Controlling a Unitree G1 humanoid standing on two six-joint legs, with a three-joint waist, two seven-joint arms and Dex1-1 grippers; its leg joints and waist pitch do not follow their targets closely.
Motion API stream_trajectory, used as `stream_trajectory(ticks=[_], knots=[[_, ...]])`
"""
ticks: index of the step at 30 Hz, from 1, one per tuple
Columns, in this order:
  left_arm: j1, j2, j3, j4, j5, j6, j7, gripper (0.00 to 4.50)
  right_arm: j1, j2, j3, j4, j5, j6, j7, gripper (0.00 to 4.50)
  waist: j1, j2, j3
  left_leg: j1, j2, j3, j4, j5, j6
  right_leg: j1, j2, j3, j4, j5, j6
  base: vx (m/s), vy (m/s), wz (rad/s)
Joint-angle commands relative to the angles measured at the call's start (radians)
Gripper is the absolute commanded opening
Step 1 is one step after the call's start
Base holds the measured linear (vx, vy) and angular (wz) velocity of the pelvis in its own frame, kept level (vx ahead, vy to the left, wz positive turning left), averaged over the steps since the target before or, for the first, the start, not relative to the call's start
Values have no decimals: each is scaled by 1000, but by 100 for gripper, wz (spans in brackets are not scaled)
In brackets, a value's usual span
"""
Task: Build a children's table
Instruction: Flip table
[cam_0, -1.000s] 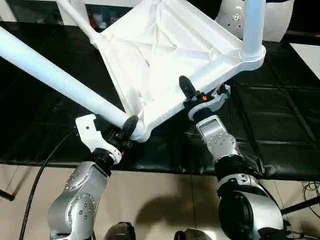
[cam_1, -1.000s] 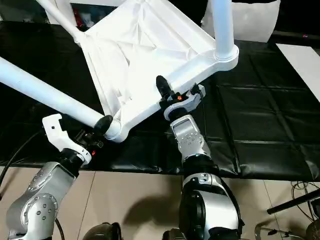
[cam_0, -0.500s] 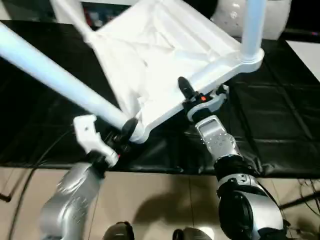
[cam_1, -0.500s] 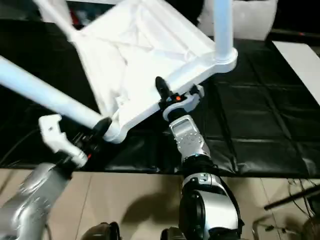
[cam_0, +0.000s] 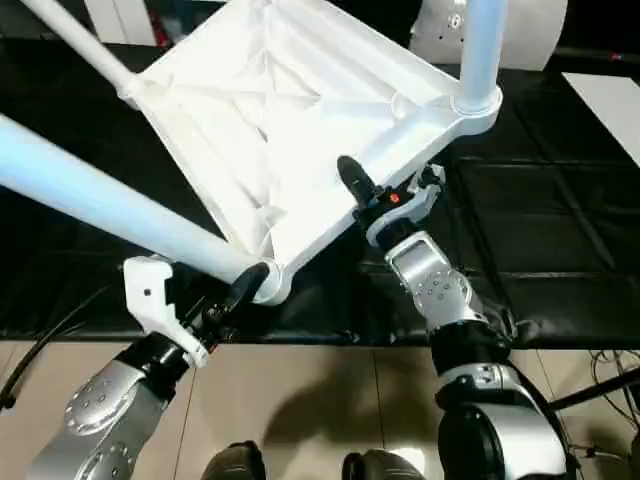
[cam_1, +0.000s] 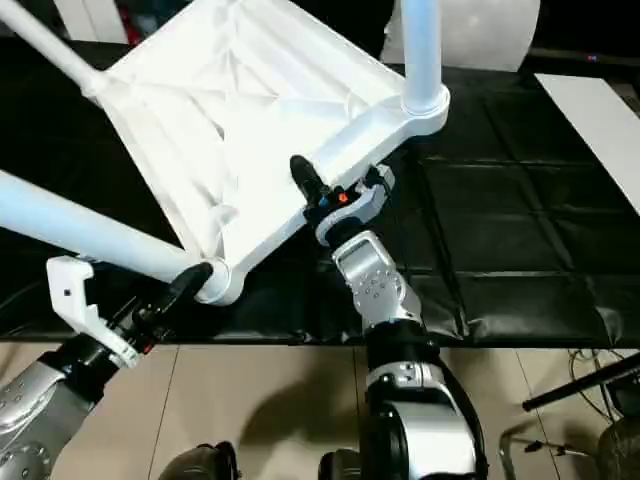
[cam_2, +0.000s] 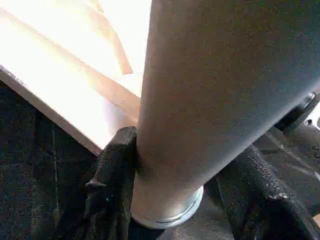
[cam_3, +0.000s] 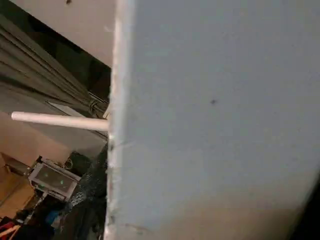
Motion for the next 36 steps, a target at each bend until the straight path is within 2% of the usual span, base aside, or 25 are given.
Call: stream_trajectory(ticks=[1,2,3,6,8,10,12,13,15,16,17,18,19,20,21,22,23,24,26,27,28,29,30,32,36], knots=[[42,-8,-28,8,-40,33,-42,281,-10,-48,-109,-145,-46,-158,-114,194,5,2,-75,44,77,-24,-67,-54,74,41,-79,48,-62,46,-239,0,0,0],[9,-24,-40,38,-34,15,-36,281,5,-40,-103,-177,-39,-154,-123,194,7,-1,-76,43,75,-23,-66,-46,71,41,-78,49,-61,60,-230,0,0,0],[-12,-29,-54,57,-31,5,-38,281,13,-35,-102,-191,-33,-156,-133,194,20,3,-79,49,75,-21,-64,-42,68,37,-78,50,-61,70,-218,0,0,0],[-53,-46,-73,93,-23,-17,-38,281,24,-24,-107,-211,-20,-167,-147,194,31,0,-79,47,74,-19,-64,-37,62,37,-77,50,-61,81,-203,0,0,0],[-113,-87,-79,156,-23,-67,-47,281,30,0,-141,-228,20,-182,-175,194,37,1,-82,46,74,-19,-64,-48,51,38,-78,50,-60,69,-198,0,0,0],[-154,-93,-102,207,2,-94,-72,281,43,13,-156,-241,36,-191,-191,194,44,3,-81,52,75,-15,-66,-79,33,32,-77,51,-67,38,-185,0,0,0],[-177,-90,-123,237,21,-109,-98,281,60,19,-155,-260,38,-188,-196,194,53,3,-85,50,75,-18,-67,-76,22,34,-77,49,-64,36,-161,0,0,0],[-183,-90,-126,243,22,-112,-106,281,64,21,-155,-264,39,-187,-199,194,53,3,-85,50,75,-18,-67,-76,22,34,-77,49,-64,36,-161,0,0,0],[-211,-74,-143,275,29,-137,-150,281,87,30,-152,-290,46,-183,-211,194,56,17,-90,47,73,-22,-68,-70,11,36,-75,47,-63,78,-156,0,0,0],[-213,-72,-144,278,30,-139,-155,281,89,30,-152,-292,46,-182,-212,194,56,12,-92,46,73,-22,-67,-72,12,39,-77,47,-59,93,-160,0,0,0],[-232,-53,-148,307,32,-155,-193,281,107,34,-152,-312,50,-183,-221,194,61,41,-93,44,71,-27,-67,-74,5,38,-80,46,-56,93,-163,0,0,0],[-239,-45,-147,319,28,-161,-214,279,114,35,-153,-319,51,-183,-223,194,58,24,-92,43,69,-25,-69,-93,-1,41,-78,47,-63,79,-165,0,0,0],[-239,-45,-147,319,28,-161,-214,284,114,35,-153,-319,51,-183,-223,194,59,24,-93,42,70,-24,-69,-91,-1,43,-79,47,-61,81,-169,0,0,0],[-246,-37,-147,334,26,-172,-239,302,121,37,-155,-325,54,-184,-226,194,60,31,-93,41,70,-24,-68,-92,-2,42,-81,48,-61,80,-173,0,0,0],[-262,-21,-147,373,25,-198,-292,321,129,38,-169,-336,63,-184,-238,194,62,42,-93,47,68,-22,-67,-113,-4,36,-80,48,-69,48,-175,0,0,0],[-277,-5,-146,412,20,-221,-350,329,137,34,-178,-349,81,-179,-249,194,61,38,-93,47,69,-22,-68,-119,-8,37,-79,48,-69,42,-175,0,0,0],[-277,-5,-146,412,20,-221,-350,330,137,34,-178,-349,81,-179,-249,194,64,49,-90,47,69,-25,-70,-121,-12,35,-80,47,-69,31,-174,0,0,0],[-282,0,-146,423,17,-225,-370,336,139,32,-180,-352,88,-176,-252,194,61,41,-92,47,69,-23,-71,-126,-18,36,-77,47,-68,26,-174,0,0,0],[-303,21,-149,470,9,-243,-432,366,150,23,-173,-368,93,-163,-251,194,65,52,-92,48,70,-22,-71,-136,-20,33,-80,48,-69,8,-178,0,0,0],[-310,25,-149,486,8,-251,-448,374,155,21,-170,-375,94,-158,-252,194,65,52,-93,50,70,-19,-70,-134,-18,31,-77,48,-68,13,-178,0,0,0],[-319,28,-150,503,11,-259,-462,378,160,18,-167,-382,90,-156,-253,194,66,66,-94,43,68,-24,-71,-120,-18,36,-80,46,-64,21,-176,0,0,0],[-325,30,-150,515,13,-262,-468,384,164,17,-167,-389,89,-155,-256,194,63,66,-94,44,67,-23,-71,-121,-19,34,-78,46,-67,28,-175,0,0,0],[-328,31,-148,523,15,-264,-471,395,166,17,-168,-396,89,-154,-258,194,59,57,-97,40,67,-25,-70,-104,-10,42,-79,45,-62,66,-180,0,0,0],[-316,38,-141,525,19,-273,-480,413,172,10,-163,-419,72,-162,-266,194,54,60,-97,34,64,-23,-65,-85,22,45,-83,46,-61,97,-199,0,0,0],[-256,59,-144,449,25,-276,-476,439,179,-20,-138,-446,30,-176,-283,194,41,57,-97,32,68,-24,-64,-74,47,47,-82,43,-62,74,-213,0,0,0]])
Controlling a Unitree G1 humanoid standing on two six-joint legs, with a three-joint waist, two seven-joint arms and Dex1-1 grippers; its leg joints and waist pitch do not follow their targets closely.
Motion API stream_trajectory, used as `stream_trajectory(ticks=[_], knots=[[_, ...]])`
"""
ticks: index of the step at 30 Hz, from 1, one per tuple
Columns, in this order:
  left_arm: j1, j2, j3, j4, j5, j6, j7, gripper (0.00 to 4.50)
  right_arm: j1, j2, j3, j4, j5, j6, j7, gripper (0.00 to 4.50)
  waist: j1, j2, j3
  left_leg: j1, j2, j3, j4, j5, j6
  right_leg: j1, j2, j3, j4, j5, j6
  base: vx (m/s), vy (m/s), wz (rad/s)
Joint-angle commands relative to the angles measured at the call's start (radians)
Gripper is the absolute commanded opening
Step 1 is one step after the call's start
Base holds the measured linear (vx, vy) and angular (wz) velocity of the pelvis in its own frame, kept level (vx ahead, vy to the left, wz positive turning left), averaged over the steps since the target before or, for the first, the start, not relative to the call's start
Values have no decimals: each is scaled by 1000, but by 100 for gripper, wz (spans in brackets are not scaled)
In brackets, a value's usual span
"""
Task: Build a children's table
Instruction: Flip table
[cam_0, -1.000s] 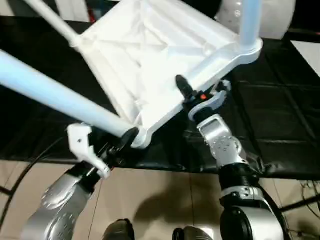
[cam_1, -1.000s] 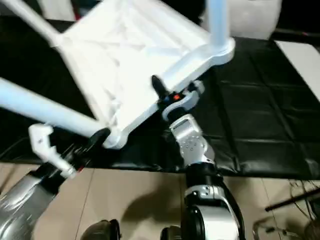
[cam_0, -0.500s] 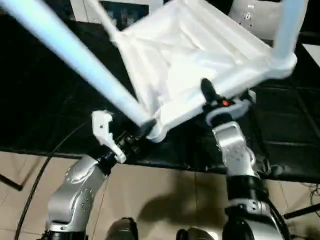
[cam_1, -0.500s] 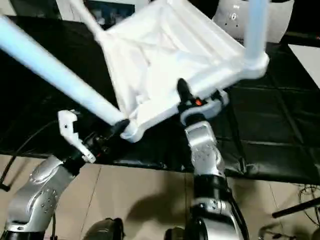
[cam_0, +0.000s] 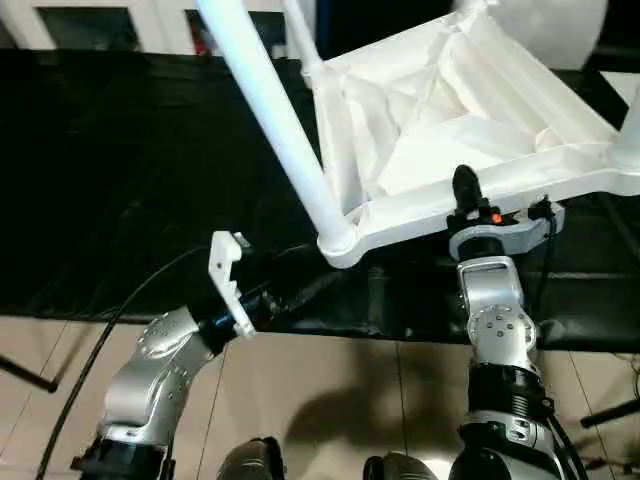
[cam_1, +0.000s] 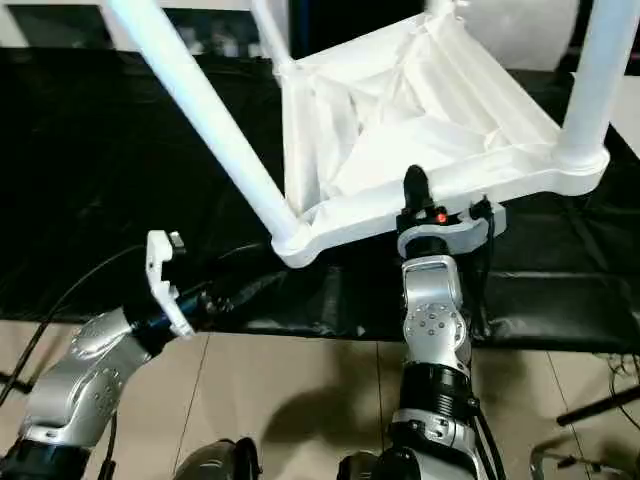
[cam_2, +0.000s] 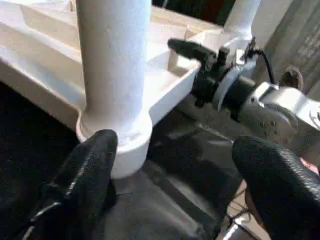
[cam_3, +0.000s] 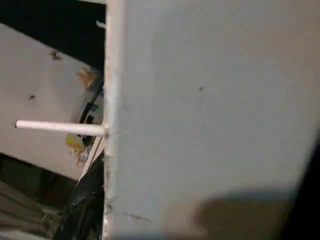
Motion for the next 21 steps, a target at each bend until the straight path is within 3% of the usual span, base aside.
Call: stream_trajectory(ticks=[1,2,5,7,8,10,11,17,21], knots=[[32,17,0,-57,6,-4,4,439,-16,-42,34,-106,-66,-56,9,194,1,-2,-95,34,63,-31,-60,-84,56,50,-81,45,-66,56,-223,0,0,0],[51,26,1,-95,12,-1,14,446,-16,-59,46,-114,-96,-58,2,194,0,-1,-93,35,62,-30,-60,-86,58,48,-78,45,-68,48,-223,0,0,0],[111,58,13,-234,25,26,56,450,-18,-120,87,-147,-186,-48,-24,194,-2,-20,-86,39,65,-26,-63,-106,56,44,-74,46,-76,-23,-204,0,0,0],[121,65,17,-261,24,36,64,450,-20,-131,93,-151,-201,-46,-29,194,1,-14,-84,39,64,-26,-63,-112,46,42,-74,47,-76,-58,-192,0,0,0],[145,93,26,-326,29,59,78,450,-29,-157,108,-159,-239,-33,-46,194,-2,-32,-82,39,64,-24,-64,-122,41,42,-74,47,-77,-85,-184,0,0,0],[154,109,33,-362,33,71,90,450,-34,-172,117,-160,-263,-26,-60,194,-1,-24,-80,41,62,-25,-64,-132,33,37,-73,48,-81,-124,-164,0,0,0],[155,119,45,-390,37,82,106,450,-41,-185,123,-159,-289,-22,-80,194,-3,-32,-78,42,61,-24,-66,-142,24,36,-71,49,-83,-139,-154,0,0,0],[103,178,97,-473,49,168,186,450,-66,-215,126,-130,-352,-9,-165,194,-3,-35,-80,48,59,-23,-65,-149,4,29,-67,50,-81,-137,-130,0,0,0],[31,207,120,-537,21,256,234,450,-84,-256,163,-134,-422,28,-194,194,0,-38,-84,45,56,-24,-62,-117,-5,34,-66,48,-72,-91,-130,0,0,0]])
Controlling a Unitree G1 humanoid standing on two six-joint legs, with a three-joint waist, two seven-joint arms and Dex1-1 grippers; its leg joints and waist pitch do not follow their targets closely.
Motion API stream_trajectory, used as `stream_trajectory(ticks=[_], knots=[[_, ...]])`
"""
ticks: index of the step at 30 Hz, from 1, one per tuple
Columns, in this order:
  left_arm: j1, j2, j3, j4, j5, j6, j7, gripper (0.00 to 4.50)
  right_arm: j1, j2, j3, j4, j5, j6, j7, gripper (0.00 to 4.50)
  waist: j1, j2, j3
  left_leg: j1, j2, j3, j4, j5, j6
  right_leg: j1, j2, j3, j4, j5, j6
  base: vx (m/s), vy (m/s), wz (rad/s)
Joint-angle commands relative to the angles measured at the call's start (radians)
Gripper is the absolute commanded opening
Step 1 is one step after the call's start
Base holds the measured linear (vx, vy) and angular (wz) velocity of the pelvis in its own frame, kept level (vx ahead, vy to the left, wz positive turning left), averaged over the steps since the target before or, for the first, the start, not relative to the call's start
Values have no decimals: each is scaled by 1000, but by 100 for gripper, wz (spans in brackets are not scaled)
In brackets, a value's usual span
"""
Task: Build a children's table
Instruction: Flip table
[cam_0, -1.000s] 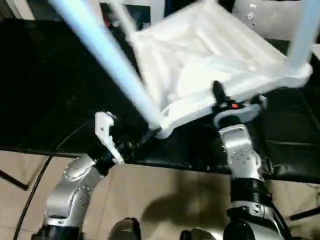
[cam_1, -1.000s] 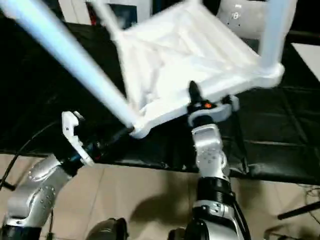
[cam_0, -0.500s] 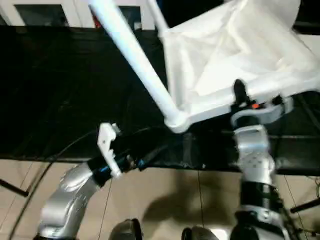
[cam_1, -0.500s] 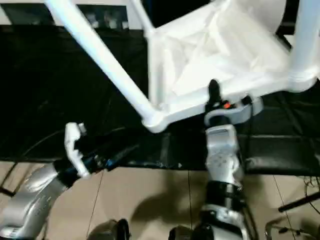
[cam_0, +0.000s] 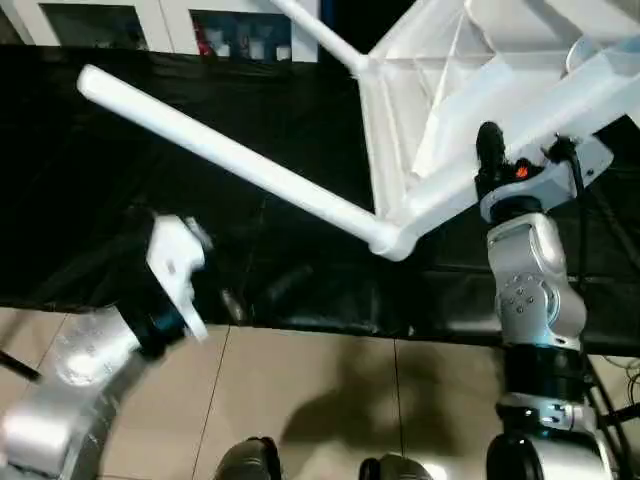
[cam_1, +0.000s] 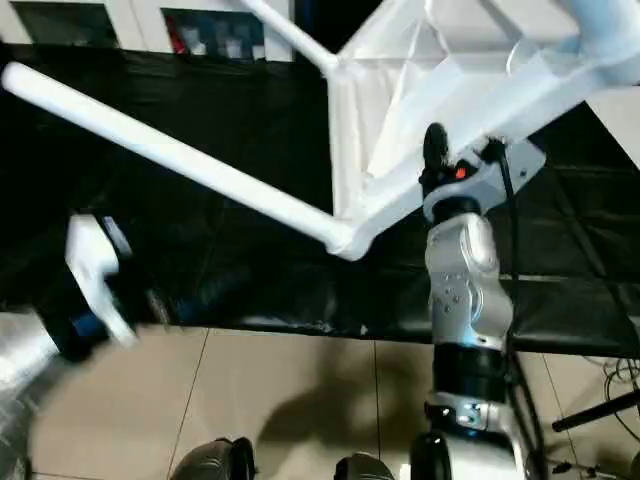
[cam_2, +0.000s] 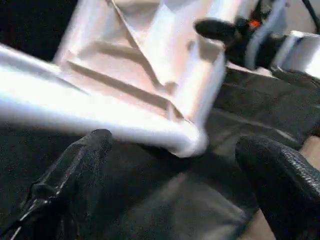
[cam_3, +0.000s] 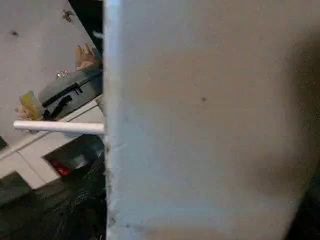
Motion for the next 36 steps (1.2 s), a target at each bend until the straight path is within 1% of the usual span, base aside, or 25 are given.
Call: stream_trajectory(ticks=[1,4,6,8,11,13,14,15,16,17,18,19,20,21,22,23,25,26,27,29,31,32,33,35,36], knots=[[-35,17,2,-43,-23,49,22,450,-31,-52,7,-33,-90,33,-48,194,-10,-17,-84,45,55,-25,-64,-113,-7,31,-64,47,-71,-84,-133,0,0,0],[-67,36,-15,-47,-2,64,20,450,-42,-84,41,-28,-123,68,-46,194,-11,-20,-86,40,51,-24,-61,-100,-7,35,-64,48,-71,-71,-129,0,0,0],[-105,38,-27,-50,0,95,39,450,-51,-99,54,-24,-147,81,-57,194,-13,-20,-85,42,52,-24,-61,-111,-16,33,-64,49,-73,-76,-125,0,0,0],[-115,36,-30,-49,3,102,46,450,-53,-105,58,-25,-153,87,-60,194,-14,-21,-86,43,53,-25,-61,-120,-21,34,-64,49,-73,-77,-126,0,0,0],[-183,53,-52,-47,53,133,77,450,-71,-164,104,-34,-223,131,-50,194,-16,-29,-86,44,55,-25,-61,-123,-29,34,-61,48,-73,-76,-125,0,0,0],[-204,61,-57,-47,63,136,81,450,-80,-183,116,-36,-242,141,-46,194,-15,-28,-85,43,53,-24,-59,-125,-34,35,-63,50,-73,-84,-126,0,0,0],[-223,73,-66,-45,80,131,80,450,-89,-202,128,-35,-257,150,-37,194,-16,-33,-85,41,53,-24,-59,-126,-34,36,-62,49,-75,-89,-124,0,0,0],[-238,83,-73,-44,91,131,81,450,-96,-215,137,-36,-268,159,-32,194,-13,-33,-88,44,54,-24,-58,-121,-36,36,-63,49,-73,-89,-122,0,0,0],[-262,103,-86,-40,116,121,75,450,-107,-239,153,-34,-287,169,-18,194,-16,-36,-86,42,53,-24,-57,-120,-37,36,-63,50,-74,-90,-122,0,0,0],[-278,116,-96,-37,131,118,71,450,-114,-253,161,-33,-300,176,-7,194,-14,-35,-87,43,54,-25,-57,-117,-39,36,-62,49,-73,-92,-119,0,0,0],[-305,131,-106,-30,154,107,66,450,-125,-272,172,-28,-314,185,7,194,-15,-40,-87,41,54,-25,-56,-107,-36,38,-63,50,-70,-82,-118,0,0,0],[-305,131,-106,-30,154,107,66,450,-125,-272,172,-28,-314,185,7,194,-15,-39,-88,42,53,-24,-54,-103,-35,38,-63,50,-69,-72,-120,0,0,0],[-330,141,-114,-23,172,99,63,450,-135,-288,180,-23,-324,192,19,193,-17,-42,-88,39,53,-24,-54,-94,-34,40,-64,50,-67,-59,-123,0,0,0],[-390,152,-113,-8,190,89,66,450,-155,-322,200,-12,-345,202,40,193,-17,-45,-89,39,54,-24,-52,-82,-29,41,-63,50,-65,-38,-128,0,0,0],[-412,153,-111,-2,194,86,70,450,-162,-335,208,-9,-354,206,48,193,-16,-43,-91,42,53,-23,-49,-68,-24,40,-62,50,-62,-10,-137,0,0,0],[-447,157,-105,6,204,65,70,450,-175,-356,222,-4,-369,212,64,193,-18,-44,-91,40,52,-22,-49,-62,-21,41,-61,50,-61,4,-143,0,0,0],[-477,161,-101,12,215,41,68,450,-185,-375,235,1,-383,217,79,193,-17,-48,-90,33,51,-22,-46,-51,-11,46,-64,50,-60,24,-155,0,0,0],[-504,152,-93,10,212,11,67,450,-200,-407,257,8,-404,224,107,193,-19,-49,-91,30,50,-22,-44,-41,-6,49,-65,50,-57,39,-161,0,0,0],[-513,146,-88,8,208,1,68,450,-208,-424,269,13,-416,223,123,193,-18,-49,-93,32,51,-22,-44,-38,-3,50,-65,49,-56,46,-164,0,0,0],[-529,143,-86,6,220,-20,81,450,-224,-456,288,22,-438,224,151,193,-20,-50,-93,30,51,-21,-41,-23,13,51,-64,48,-53,77,-181,0,0,0],[-539,141,-85,8,230,-29,91,450,-234,-472,298,28,-449,225,166,193,-21,-52,-92,30,52,-20,-40,-29,21,50,-65,49,-54,64,-188,0,0,0],[-573,138,-72,21,254,-50,114,450,-278,-532,335,58,-486,216,214,193,-22,-54,-92,31,53,-20,-40,-41,22,50,-63,47,-57,40,-191,0,0,0],[-585,141,-69,28,269,-63,122,450,-299,-555,350,73,-500,210,232,193,-21,-52,-92,34,53,-19,-39,-47,21,49,-63,47,-57,29,-195,0,0,0],[-593,143,-69,35,279,-74,126,450,-313,-569,358,83,-509,206,244,194,-20,-53,-87,34,55,-19,-39,-69,18,47,-65,49,-63,-12,-199,0,0,0],[-608,159,-69,58,321,-90,147,450,-353,-606,394,110,-541,197,288,194,-20,-56,-86,33,57,-20,-40,-77,13,47,-66,48,-64,-31,-197,0,0,0]])
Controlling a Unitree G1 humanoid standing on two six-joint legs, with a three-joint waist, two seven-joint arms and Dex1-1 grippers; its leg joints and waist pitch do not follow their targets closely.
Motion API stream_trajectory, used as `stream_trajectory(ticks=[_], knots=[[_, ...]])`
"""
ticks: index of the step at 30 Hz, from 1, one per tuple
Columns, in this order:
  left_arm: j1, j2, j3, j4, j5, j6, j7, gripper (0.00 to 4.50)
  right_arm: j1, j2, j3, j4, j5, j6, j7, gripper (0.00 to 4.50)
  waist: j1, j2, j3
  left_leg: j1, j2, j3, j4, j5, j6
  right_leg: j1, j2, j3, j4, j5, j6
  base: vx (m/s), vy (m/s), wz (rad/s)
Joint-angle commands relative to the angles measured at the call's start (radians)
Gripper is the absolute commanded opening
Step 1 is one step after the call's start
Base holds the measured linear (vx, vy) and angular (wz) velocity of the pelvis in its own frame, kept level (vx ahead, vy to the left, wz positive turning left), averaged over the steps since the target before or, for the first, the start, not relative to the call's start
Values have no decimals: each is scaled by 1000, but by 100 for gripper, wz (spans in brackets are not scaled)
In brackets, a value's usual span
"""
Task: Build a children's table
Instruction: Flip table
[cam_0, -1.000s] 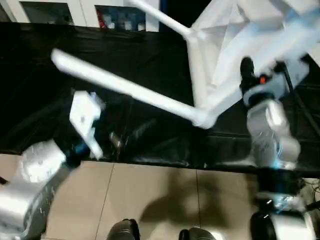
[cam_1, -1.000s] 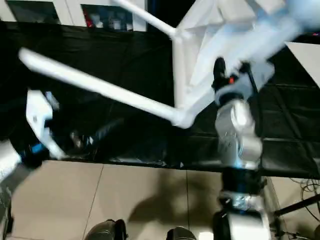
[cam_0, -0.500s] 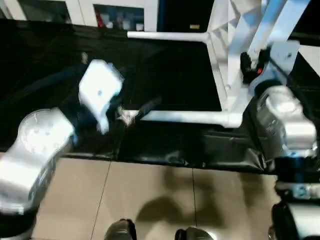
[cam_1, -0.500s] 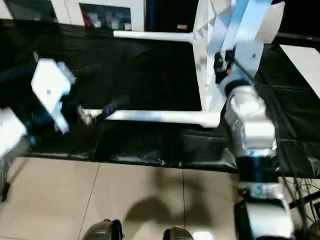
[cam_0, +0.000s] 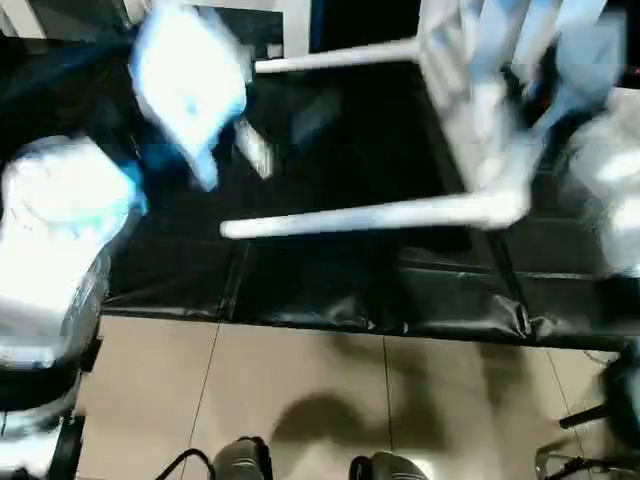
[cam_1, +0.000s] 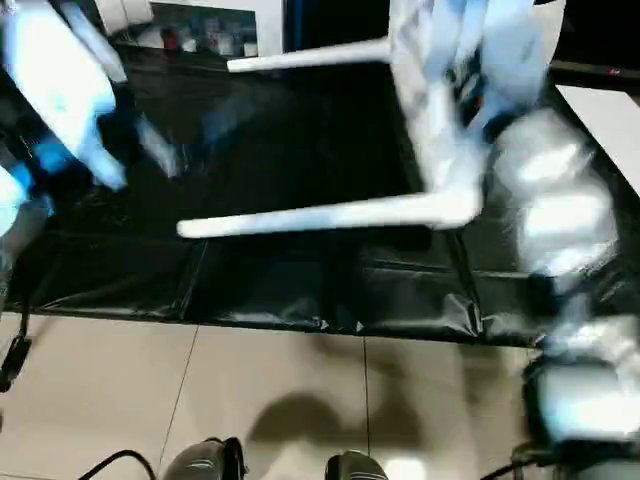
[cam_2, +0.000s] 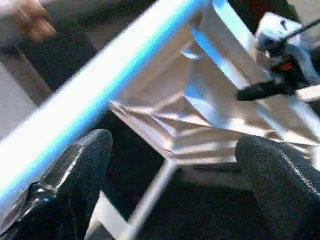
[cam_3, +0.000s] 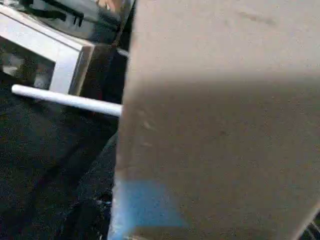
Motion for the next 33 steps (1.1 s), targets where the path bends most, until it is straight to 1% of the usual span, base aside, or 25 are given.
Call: stream_trajectory(ticks=[1,2,3,5,8,10,11,12,14,15,16,17,18,19,20,21,22,23,24,25,26,28,29,31,33], knots=[[-16,28,5,38,67,-30,28,450,-46,-97,98,5,-188,-42,52,194,-9,-28,-88,37,54,-20,-46,-83,8,52,-66,47,-64,-55,-196,0,0,0],[-17,30,5,41,73,-33,30,450,-50,-100,101,7,-190,-43,56,194,-6,-26,-87,40,55,-20,-46,-93,7,48,-66,47,-68,-74,-193,0,0,0],[-33,35,8,65,106,-59,52,450,-89,-127,131,35,-210,-44,98,194,-7,-25,-86,40,56,-20,-46,-101,3,47,-68,48,-69,-92,-191,0,0,0],[-56,30,14,85,135,-86,81,450,-147,-162,170,81,-237,-46,159,194,-8,-23,-89,43,58,-21,-45,-108,-4,47,-67,47,-68,-98,-200,0,0,0],[-87,38,-10,129,169,-74,88,450,-271,-206,235,180,-298,-79,250,194,-10,-23,-89,43,59,-22,-42,-126,-9,44,-68,45,-67,-112,-222,0,0,0],[-85,31,-29,167,184,-69,97,450,-325,-214,263,223,-322,-99,287,194,-13,-25,-85,40,58,-23,-41,-153,-11,42,-71,46,-70,-151,-227,0,0,0],[-83,30,-46,197,209,-76,106,450,-367,-216,284,256,-345,-116,314,194,-13,-25,-85,40,59,-23,-41,-153,-10,42,-72,47,-70,-155,-226,0,0,0],[-82,30,-57,217,228,-85,113,450,-395,-217,300,279,-359,-127,332,194,-15,-21,-88,41,61,-23,-40,-155,-11,39,-73,47,-69,-154,-228,0,0,0],[-87,16,-67,250,253,-78,140,450,-482,-219,342,351,-408,-171,370,194,-20,-23,-88,42,62,-24,-39,-181,-16,36,-71,46,-70,-174,-233,0,0,0],[-90,4,-65,262,259,-72,152,450,-525,-217,361,391,-425,-193,384,194,-24,-23,-87,43,64,-27,-38,-219,-26,32,-74,45,-73,-214,-236,0,0,0],[-90,3,-65,264,259,-72,152,450,-529,-216,363,395,-427,-196,385,194,-24,-22,-85,44,64,-28,-40,-225,-28,31,-74,45,-75,-217,-234,0,0,0],[-95,-15,-67,286,259,-72,154,450,-599,-209,395,465,-457,-238,416,194,-27,-21,-86,44,66,-29,-39,-232,-34,29,-74,45,-72,-214,-237,0,0,0],[-97,-38,-68,306,249,-71,155,450,-645,-198,415,509,-476,-267,438,194,-31,-23,-88,46,67,-29,-38,-242,-37,27,-71,43,-72,-217,-242,0,0,0],[-96,-60,-66,318,231,-69,155,450,-665,-190,424,526,-484,-279,451,194,-30,-24,-88,49,65,-27,-35,-254,-33,22,-72,44,-74,-214,-249,0,0,0],[-94,-78,-67,327,216,-68,157,450,-679,-182,429,537,-487,-287,461,194,-30,-23,-84,45,66,-27,-37,-256,-32,22,-72,46,-74,-212,-247,0,0,0],[-89,-107,-62,334,200,-56,168,450,-698,-167,437,555,-494,-302,470,194,-30,-21,-87,37,66,-30,-39,-232,-32,29,-74,46,-67,-181,-241,0,0,0],[-85,-124,-60,337,191,-47,176,450,-710,-158,441,567,-498,-312,475,194,-36,-26,-92,36,67,-29,-38,-212,-29,30,-71,45,-62,-136,-247,0,0,0],[-85,-125,-60,338,192,-45,178,450,-712,-157,442,569,-499,-314,476,194,-36,-26,-92,35,67,-30,-38,-205,-27,31,-72,45,-62,-120,-249,0,0,0],[-76,-137,-68,345,212,-28,198,450,-740,-135,456,600,-509,-341,487,194,-41,-29,-94,35,69,-30,-37,-205,-24,31,-72,44,-59,-102,-253,0,0,0],[-70,-141,-71,349,219,-23,203,450,-750,-126,459,612,-510,-350,488,194,-43,-38,-95,36,69,-28,-36,-207,-21,30,-72,44,-61,-104,-253,0,0,0],[-62,-154,-66,353,208,-22,205,450,-758,-114,464,621,-512,-355,494,194,-45,-38,-95,35,69,-29,-34,-210,-17,30,-73,45,-60,-107,-254,0,0,0],[-49,-185,-50,353,180,-15,210,420,-765,-97,472,641,-514,-367,506,194,-46,-41,-94,38,72,-28,-35,-208,-17,29,-74,46,-63,-108,-252,0,0,0],[-42,-198,-44,351,171,-10,210,413,-769,-89,475,657,-516,-376,511,194,-47,-40,-95,38,72,-29,-35,-206,-19,29,-74,46,-61,-102,-255,0,0,0],[-23,-217,-46,340,160,-1,202,403,-771,-77,474,677,-522,-391,519,194,-49,-43,-95,39,74,-29,-36,-215,-23,29,-73,46,-61,-92,-255,0,0,0],[31,-257,-47,292,130,55,211,384,-755,-57,473,674,-524,-398,547,194,-50,-45,-94,40,77,-30,-38,-211,-27,30,-72,46,-58,-72,-256,0,0,0]])
